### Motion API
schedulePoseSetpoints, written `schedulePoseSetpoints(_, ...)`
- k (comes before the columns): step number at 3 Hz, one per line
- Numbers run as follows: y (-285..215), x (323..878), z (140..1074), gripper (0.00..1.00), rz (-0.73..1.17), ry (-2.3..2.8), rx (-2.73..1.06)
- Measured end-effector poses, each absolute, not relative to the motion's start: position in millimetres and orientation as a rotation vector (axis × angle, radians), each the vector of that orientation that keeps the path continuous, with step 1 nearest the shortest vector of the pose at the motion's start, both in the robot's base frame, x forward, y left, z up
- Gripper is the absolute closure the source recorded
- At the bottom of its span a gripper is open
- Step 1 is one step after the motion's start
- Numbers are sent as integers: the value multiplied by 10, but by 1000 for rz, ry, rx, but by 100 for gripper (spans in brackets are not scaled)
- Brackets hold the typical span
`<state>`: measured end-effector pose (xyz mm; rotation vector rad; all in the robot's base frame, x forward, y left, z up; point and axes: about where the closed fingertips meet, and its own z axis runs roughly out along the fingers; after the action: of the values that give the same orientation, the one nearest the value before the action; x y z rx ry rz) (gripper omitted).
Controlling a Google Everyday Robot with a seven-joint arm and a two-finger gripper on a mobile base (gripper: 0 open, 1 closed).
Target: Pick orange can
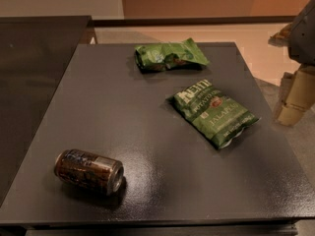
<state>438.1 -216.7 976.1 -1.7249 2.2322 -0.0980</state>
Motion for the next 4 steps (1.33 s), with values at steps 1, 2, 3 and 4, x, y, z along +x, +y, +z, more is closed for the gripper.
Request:
schedulePoseSetpoints(1,-2167,4381,9761,0,-98,2232,-1725)
schedulePoseSetpoints(2,-2113,4365,9779,0,-100,2207,-1744)
schedulePoseSetpoints(3,-1803,4246,9775,0,-57,2113,-1818)
schedulePoseSetpoints(4,-1329,4094,9710,0,-8,2014,-1894)
